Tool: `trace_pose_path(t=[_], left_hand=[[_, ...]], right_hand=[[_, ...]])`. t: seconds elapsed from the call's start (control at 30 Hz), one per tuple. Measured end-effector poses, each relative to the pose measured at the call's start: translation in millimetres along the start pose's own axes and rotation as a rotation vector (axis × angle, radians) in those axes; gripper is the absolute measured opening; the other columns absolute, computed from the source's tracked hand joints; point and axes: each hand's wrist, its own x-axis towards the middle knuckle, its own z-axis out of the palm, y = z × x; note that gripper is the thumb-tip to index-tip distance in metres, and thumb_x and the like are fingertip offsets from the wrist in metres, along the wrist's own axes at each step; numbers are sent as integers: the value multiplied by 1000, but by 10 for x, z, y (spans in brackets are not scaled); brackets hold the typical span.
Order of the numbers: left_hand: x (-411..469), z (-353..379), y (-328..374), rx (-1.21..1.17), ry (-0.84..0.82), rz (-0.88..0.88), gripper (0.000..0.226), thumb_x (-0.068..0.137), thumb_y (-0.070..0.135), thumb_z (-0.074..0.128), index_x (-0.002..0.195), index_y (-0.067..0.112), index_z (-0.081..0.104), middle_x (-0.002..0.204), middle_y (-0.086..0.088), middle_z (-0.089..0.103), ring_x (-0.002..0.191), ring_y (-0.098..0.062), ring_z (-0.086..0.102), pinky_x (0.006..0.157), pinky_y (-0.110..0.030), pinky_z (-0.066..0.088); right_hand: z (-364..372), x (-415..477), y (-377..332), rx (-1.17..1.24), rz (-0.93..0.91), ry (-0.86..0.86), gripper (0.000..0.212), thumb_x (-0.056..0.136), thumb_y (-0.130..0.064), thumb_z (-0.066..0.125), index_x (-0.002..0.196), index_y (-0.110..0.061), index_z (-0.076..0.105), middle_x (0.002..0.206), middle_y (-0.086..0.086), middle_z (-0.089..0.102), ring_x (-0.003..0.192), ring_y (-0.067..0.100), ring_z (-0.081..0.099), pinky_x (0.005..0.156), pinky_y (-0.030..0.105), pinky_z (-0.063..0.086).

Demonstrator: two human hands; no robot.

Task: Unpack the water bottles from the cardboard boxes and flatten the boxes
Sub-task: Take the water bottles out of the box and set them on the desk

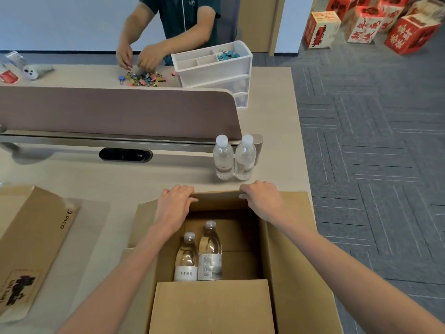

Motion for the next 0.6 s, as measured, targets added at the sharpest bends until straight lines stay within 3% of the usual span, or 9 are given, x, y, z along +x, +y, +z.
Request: trace_pose_path(t=[0.27, 0.47, 0.6], left_hand=[[32, 39, -51, -33, 26, 110, 13, 93, 29, 64, 101, 19, 65, 97, 3, 66, 95, -18, 59, 85, -34, 44], [98, 60, 151, -110, 35, 165, 4, 93, 16, 64, 93, 13, 66, 88, -2, 66, 83, -22, 61, 69, -31, 46], [82, 78, 166, -146, 39, 139, 5, 94, 15, 62, 92, 11, 64, 87, -3, 63, 82, -21, 59, 69, -30, 47]], right_hand=[[118, 44, -52, -11, -141, 110, 30, 103, -38, 38, 104, -15, 56, 97, 4, 70, 87, 28, 65, 73, 33, 36], [110, 51, -124, -12, -140, 114, 32, 106, -36, 33, 104, -14, 56, 92, 7, 70, 84, 34, 65, 61, 32, 28], [130, 50, -130, -42, -112, 91, 34, 106, -39, 31, 108, -15, 55, 96, 4, 70, 87, 30, 66, 62, 32, 30]])
